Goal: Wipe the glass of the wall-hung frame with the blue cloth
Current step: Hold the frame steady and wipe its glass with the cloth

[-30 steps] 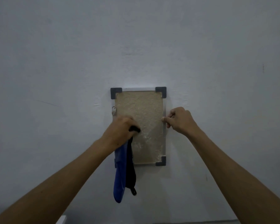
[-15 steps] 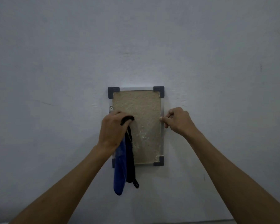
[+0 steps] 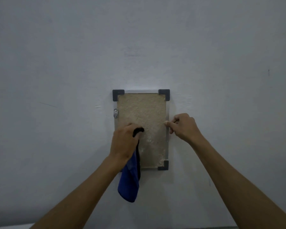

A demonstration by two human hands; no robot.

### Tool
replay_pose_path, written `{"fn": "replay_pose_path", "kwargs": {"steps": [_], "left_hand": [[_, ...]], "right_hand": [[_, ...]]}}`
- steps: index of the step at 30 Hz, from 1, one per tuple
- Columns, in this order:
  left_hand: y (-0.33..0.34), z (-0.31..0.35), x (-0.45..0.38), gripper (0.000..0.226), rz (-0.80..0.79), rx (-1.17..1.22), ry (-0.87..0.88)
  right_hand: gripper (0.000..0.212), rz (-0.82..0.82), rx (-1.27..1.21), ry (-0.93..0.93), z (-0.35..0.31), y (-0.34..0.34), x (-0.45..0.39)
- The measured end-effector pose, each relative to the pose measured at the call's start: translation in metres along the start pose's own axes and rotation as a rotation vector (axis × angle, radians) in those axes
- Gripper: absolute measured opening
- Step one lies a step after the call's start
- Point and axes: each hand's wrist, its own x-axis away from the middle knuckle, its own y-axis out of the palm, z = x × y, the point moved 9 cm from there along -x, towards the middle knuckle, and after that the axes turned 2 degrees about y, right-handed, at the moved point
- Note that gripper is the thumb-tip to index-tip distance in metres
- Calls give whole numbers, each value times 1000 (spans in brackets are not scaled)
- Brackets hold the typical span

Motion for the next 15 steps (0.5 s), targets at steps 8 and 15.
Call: {"fn": "replay_pose_path", "kwargs": {"steps": [8, 15], "left_hand": [[16, 4, 4, 13, -54, 76, -10], [-2, -3, 2, 13, 178, 49, -91]], "right_hand": [[32, 10, -10, 8, -1, 0, 3], [32, -2, -8, 7, -1, 1, 5]]}}
